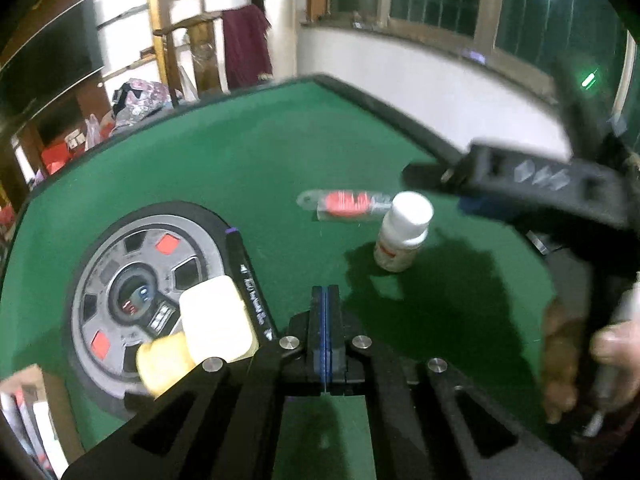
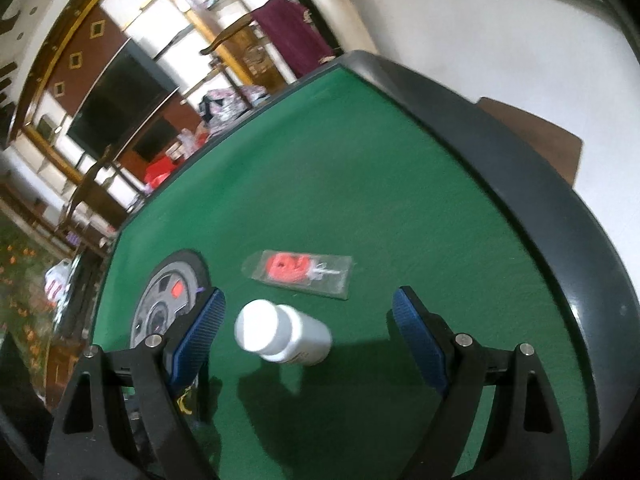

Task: Organize objects
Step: 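Grasp the black marker with the left tool while the right grasps the white pill bottle, then carry the black marker and pill bottle over the tray with both tools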

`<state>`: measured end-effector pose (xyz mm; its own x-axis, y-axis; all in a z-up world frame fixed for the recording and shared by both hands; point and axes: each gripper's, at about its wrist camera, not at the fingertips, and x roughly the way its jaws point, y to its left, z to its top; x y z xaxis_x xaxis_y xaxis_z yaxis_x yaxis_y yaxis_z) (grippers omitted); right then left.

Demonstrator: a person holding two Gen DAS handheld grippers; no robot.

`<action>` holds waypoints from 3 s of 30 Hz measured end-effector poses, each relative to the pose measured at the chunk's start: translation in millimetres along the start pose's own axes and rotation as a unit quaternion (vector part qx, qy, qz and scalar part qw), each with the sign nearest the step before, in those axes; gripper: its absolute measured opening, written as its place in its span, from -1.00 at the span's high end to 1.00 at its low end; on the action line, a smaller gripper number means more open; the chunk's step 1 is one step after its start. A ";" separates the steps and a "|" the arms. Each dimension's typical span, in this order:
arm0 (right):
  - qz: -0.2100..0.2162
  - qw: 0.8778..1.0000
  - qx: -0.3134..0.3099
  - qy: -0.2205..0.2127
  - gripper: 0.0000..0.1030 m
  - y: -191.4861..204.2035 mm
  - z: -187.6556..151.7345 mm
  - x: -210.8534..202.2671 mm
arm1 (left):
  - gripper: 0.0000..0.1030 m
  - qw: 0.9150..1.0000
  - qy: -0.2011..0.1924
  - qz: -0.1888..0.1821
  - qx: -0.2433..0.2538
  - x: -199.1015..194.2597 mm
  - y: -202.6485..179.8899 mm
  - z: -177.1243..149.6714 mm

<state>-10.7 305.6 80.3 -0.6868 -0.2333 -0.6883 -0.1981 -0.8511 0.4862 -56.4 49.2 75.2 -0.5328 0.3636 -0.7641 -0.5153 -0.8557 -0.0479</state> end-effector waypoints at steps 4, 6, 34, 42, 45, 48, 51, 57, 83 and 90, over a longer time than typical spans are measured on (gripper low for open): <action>0.018 0.999 -0.030 0.017 -0.67 9.5 -2.9 6.5 | 1.00 1.000 -0.019 -0.013 -0.018 -21.9 5.3 -7.9; 0.013 0.999 -0.045 0.016 -0.67 15.6 -5.4 8.3 | 1.00 1.000 -0.011 -0.012 -0.020 -18.9 7.1 -13.7; 0.010 1.000 -0.008 0.008 -0.67 6.3 -4.4 6.4 | 0.54 0.993 0.106 -0.033 -0.027 55.8 10.1 17.4; 0.013 1.000 -0.021 0.012 -0.67 10.9 -6.6 7.3 | 0.57 0.997 0.069 0.024 0.032 31.6 -9.4 -12.9; 0.017 0.999 -0.029 0.013 -0.67 12.1 -6.5 7.1 | 0.78 0.997 0.053 0.034 0.041 21.8 -18.2 -21.3; 0.025 0.999 -0.043 0.005 -0.67 13.3 -5.2 2.2 | 0.79 0.998 0.046 0.020 0.029 9.9 -23.4 -29.0; 0.025 0.998 -0.062 -0.005 -0.67 16.6 -7.2 -1.2 | 0.78 1.000 0.024 0.010 0.011 -15.1 -18.5 -34.4; -0.028 0.988 -0.149 -0.010 -0.67 44.3 -23.4 12.1 | 0.78 0.998 -0.030 0.000 -0.047 -64.9 -10.6 -41.0; 0.007 0.990 -0.142 0.007 0.36 94.6 -60.5 1.4 | 0.78 0.950 -0.118 0.170 -0.233 -206.6 150.9 -183.7; 0.082 0.978 -0.190 0.027 0.35 172.5 -98.9 -26.7 | 0.78 0.929 -0.130 0.240 -0.252 -234.2 178.6 -232.2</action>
<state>42.6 118.5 129.4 -0.6472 -0.3972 -0.6506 0.1923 -0.9110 0.3649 132.2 -274.3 96.2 -0.7975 -0.0834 -0.5975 0.1673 -0.9821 -0.0862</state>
